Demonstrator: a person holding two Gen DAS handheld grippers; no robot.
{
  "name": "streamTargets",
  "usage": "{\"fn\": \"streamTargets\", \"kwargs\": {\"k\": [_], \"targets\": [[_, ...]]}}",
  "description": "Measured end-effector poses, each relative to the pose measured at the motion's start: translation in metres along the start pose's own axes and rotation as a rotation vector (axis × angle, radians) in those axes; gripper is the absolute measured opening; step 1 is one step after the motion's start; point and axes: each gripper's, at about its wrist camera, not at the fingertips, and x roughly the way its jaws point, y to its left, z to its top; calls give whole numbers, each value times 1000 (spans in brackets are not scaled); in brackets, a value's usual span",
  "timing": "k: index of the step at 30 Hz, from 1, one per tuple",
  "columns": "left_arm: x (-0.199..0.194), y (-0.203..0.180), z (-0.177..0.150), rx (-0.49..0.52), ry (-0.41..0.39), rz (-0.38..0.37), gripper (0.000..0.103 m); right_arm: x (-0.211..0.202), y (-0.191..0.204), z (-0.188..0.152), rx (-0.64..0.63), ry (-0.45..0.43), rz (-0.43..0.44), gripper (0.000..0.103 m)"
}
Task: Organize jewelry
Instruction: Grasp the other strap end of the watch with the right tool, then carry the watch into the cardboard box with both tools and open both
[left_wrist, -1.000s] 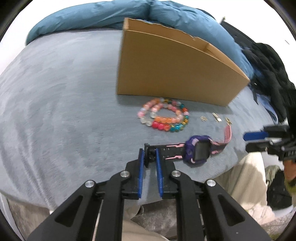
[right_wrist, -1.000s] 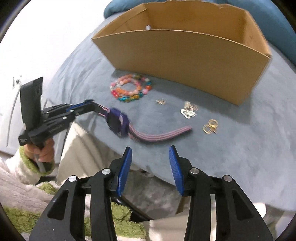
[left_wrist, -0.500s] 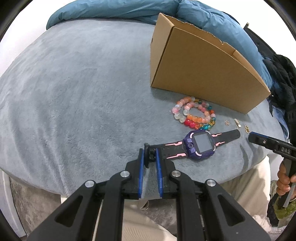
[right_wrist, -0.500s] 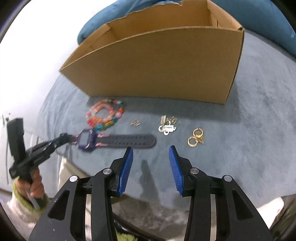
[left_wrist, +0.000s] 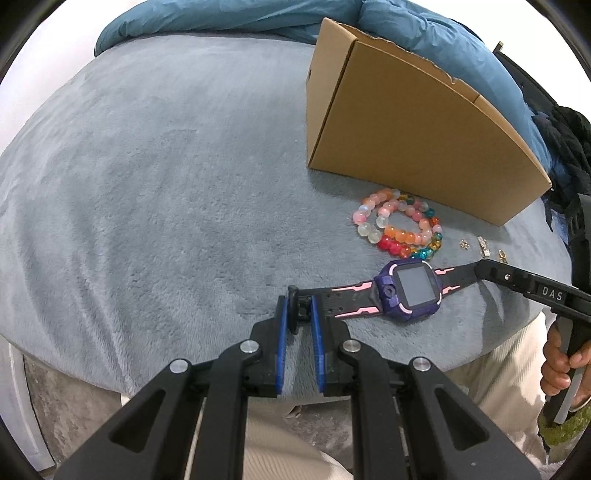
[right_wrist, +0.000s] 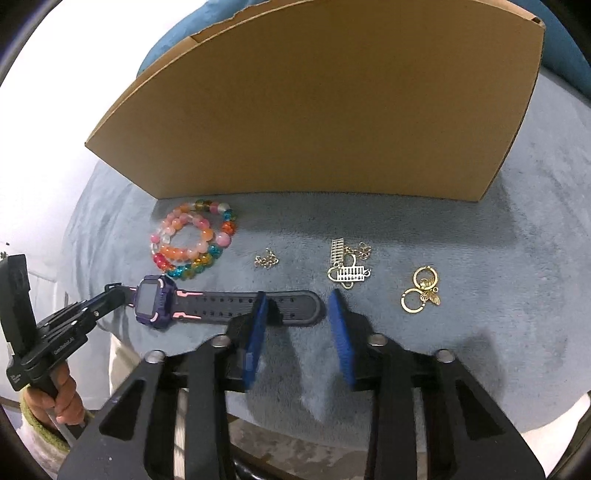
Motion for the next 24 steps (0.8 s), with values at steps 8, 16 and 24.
{"fn": "streamTargets", "kwargs": {"k": [8, 16, 24], "targets": [[-9, -5, -3, 12, -43, 29, 12, -20, 3, -4, 20, -62, 13, 2], [-59, -18, 1, 29, -152, -33, 11, -65, 26, -5, -32, -152, 29, 1], [-141, -50, 56, 118, -328, -150, 3, -141, 58, 33, -124, -289, 45, 1]]}}
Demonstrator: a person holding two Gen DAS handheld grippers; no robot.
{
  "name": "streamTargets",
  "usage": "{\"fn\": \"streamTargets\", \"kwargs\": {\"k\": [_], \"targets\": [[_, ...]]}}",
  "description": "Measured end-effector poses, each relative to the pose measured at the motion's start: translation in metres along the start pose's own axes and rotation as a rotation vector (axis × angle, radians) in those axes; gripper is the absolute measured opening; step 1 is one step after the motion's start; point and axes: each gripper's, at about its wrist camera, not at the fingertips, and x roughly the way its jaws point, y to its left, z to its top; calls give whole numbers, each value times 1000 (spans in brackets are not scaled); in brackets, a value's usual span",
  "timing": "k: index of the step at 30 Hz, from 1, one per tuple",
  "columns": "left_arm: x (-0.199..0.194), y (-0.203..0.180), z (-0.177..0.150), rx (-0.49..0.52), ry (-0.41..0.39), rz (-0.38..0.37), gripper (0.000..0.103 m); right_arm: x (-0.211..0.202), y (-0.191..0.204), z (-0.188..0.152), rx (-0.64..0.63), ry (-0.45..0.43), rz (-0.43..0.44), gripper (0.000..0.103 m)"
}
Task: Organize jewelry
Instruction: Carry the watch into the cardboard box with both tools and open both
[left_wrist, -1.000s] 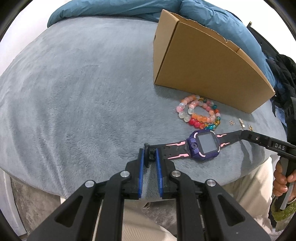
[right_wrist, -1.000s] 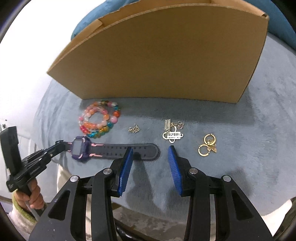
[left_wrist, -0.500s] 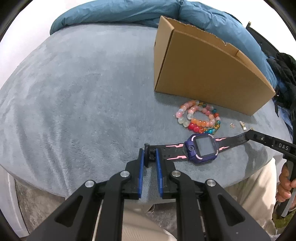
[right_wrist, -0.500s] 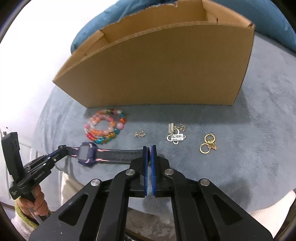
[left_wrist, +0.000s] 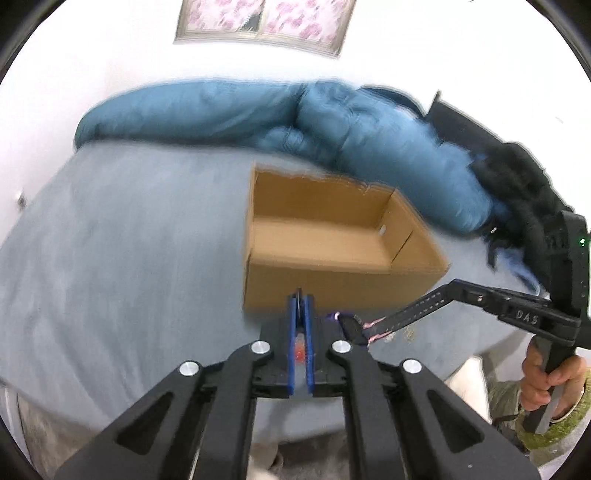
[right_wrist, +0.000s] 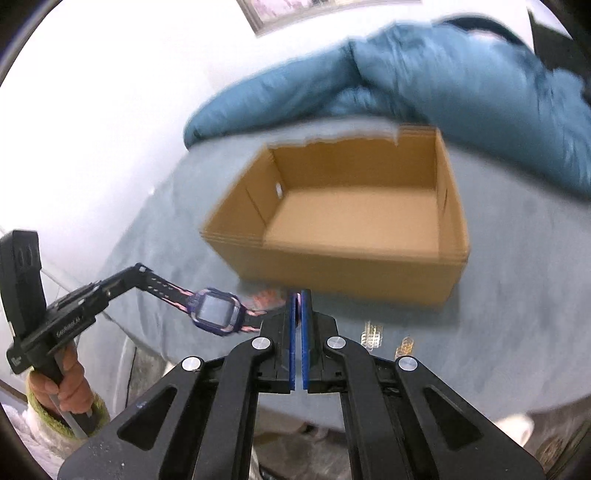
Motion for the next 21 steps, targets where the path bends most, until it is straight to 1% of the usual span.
{"fn": "streamTargets", "kwargs": {"k": [2, 4, 7, 9, 11, 13, 15, 18, 21], "targets": [[1, -8, 30, 14, -38, -40, 3, -10, 1, 27, -20, -47, 7, 1], [11, -16, 53, 25, -58, -73, 3, -9, -3, 50, -22, -68, 19, 1], [42, -20, 88, 19, -57, -83, 3, 1, -12, 86, -17, -75, 23, 1], [66, -18, 108, 4, -32, -73, 3, 12, -23, 110, -3, -64, 23, 1], [101, -13, 126, -10, 10, -43, 3, 29, -33, 129, 5, -46, 5, 1], [133, -10, 139, -6, 59, -5, 3, 55, -45, 146, 21, -4, -23, 1], [175, -5, 150, -13, 135, 36, 3, 81, -58, 156, 58, 51, -41, 1], [219, 0, 152, -1, 235, 84, 3, 121, -74, 164, 91, 129, -83, 1], [251, 0, 151, 29, 312, 132, 3, 151, -82, 167, 91, 179, -129, 1]]}}
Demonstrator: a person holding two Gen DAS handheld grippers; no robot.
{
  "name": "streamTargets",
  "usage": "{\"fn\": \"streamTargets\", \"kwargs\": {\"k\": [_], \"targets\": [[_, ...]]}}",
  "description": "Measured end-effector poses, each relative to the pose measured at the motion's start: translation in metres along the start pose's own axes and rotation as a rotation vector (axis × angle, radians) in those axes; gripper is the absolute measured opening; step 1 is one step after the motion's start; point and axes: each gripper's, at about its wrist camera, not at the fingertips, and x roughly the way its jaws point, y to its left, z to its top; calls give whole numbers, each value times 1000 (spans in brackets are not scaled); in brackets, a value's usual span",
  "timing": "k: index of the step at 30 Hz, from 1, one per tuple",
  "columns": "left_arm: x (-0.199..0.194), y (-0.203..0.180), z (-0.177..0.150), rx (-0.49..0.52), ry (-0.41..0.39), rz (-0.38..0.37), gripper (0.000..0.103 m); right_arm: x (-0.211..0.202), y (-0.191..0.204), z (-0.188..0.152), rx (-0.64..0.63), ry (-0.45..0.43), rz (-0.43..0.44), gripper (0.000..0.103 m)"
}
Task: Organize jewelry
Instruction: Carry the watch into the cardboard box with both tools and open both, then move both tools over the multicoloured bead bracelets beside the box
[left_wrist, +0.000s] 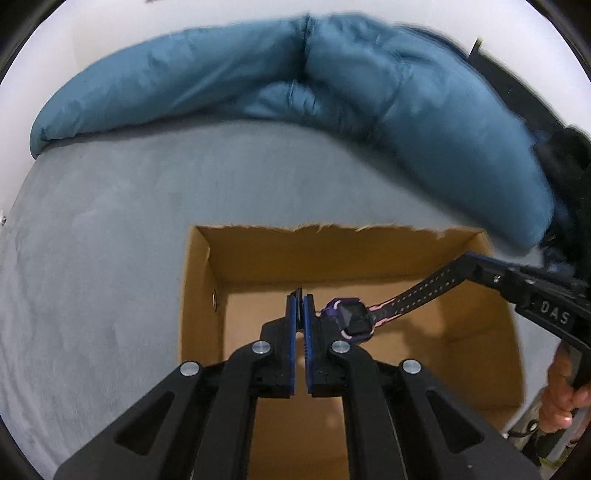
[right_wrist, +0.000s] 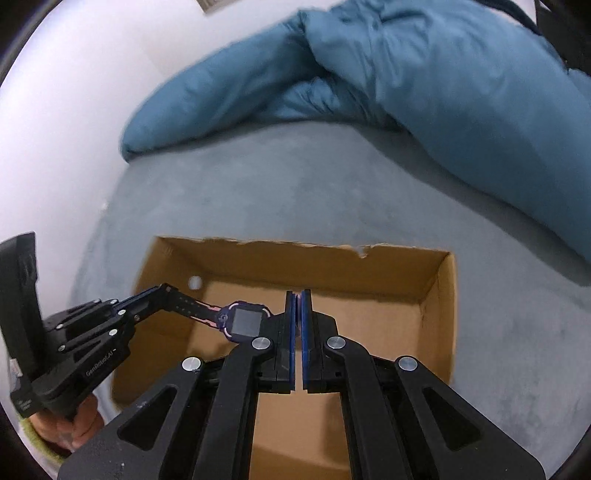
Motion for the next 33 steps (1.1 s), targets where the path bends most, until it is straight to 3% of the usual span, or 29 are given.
{"fn": "streamTargets", "kwargs": {"k": [4, 9, 12, 17, 21, 27, 33], "targets": [[19, -4, 5, 44, 39, 72, 3, 23, -4, -1, -15, 55, -59, 1], [11, -2, 1, 40, 23, 64, 9, 22, -7, -6, -37, 59, -121, 11], [-3, -3, -3, 56, -17, 75, 13, 11, -8, -7, -54, 21, -147, 23], [-49, -3, -23, 75, -122, 82, 26, -17, -6, -17, -63, -47, -135, 28], [-96, 3, -54, 78, -228, 72, 41, -64, 4, -41, -82, -154, -105, 34], [-161, 22, -124, 77, -393, 66, 59, -127, 24, -100, -174, -312, -75, 41], [-180, 35, -184, 60, -438, 52, 65, -145, 34, -167, -207, -363, -41, 41]]}}
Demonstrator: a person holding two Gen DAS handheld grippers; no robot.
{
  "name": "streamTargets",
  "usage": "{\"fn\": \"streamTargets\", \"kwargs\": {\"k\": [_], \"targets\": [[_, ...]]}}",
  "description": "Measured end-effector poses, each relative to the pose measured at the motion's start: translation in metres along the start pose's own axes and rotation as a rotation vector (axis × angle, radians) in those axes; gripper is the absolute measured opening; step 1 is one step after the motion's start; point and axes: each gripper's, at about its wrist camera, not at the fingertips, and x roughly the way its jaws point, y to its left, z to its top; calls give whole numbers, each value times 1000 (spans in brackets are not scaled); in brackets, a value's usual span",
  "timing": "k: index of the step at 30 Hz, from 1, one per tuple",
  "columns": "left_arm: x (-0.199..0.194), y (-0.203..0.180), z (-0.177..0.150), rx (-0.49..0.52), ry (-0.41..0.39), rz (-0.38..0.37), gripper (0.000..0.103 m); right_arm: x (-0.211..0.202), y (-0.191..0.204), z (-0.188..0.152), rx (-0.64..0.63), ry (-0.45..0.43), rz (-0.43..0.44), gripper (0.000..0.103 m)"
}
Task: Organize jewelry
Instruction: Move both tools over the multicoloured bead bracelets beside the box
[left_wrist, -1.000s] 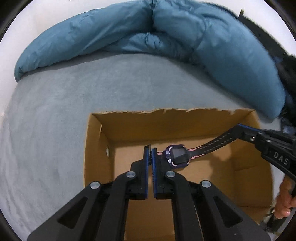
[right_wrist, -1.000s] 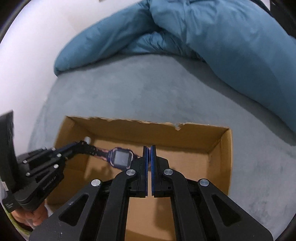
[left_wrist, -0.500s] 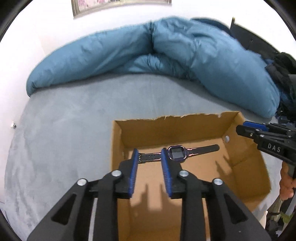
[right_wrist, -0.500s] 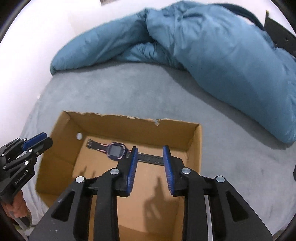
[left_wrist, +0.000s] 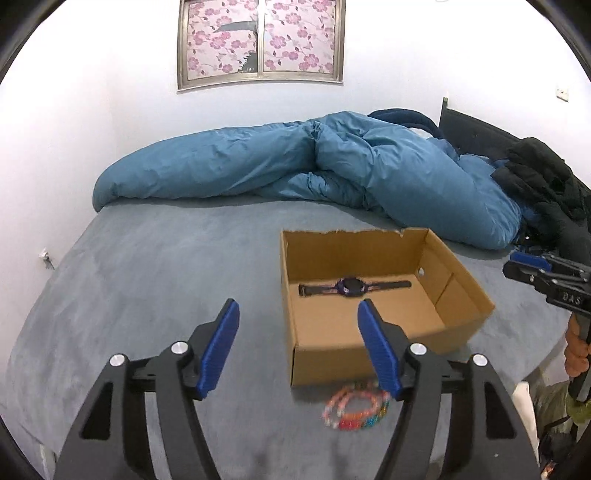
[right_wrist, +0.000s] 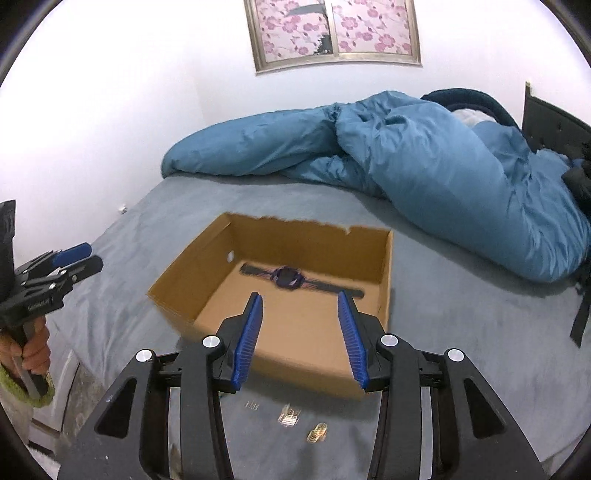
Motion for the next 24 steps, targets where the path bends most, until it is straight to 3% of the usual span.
{"fn": "streamTargets", "kwargs": {"k": [5, 10, 13, 24], "targets": [[-3, 0, -45, 50, -3, -15, 65, 2, 17, -40, -17, -10, 23, 41], [13, -9, -84, 146, 0, -18, 65, 33, 38, -71, -77, 30, 33, 39], [35, -12, -101, 172, 44, -34, 64, 57, 48, -81, -104, 63, 50, 34], [102, -22, -124, 249, 174, -130, 28, 128, 75, -97, -164, 167, 108, 21]]}}
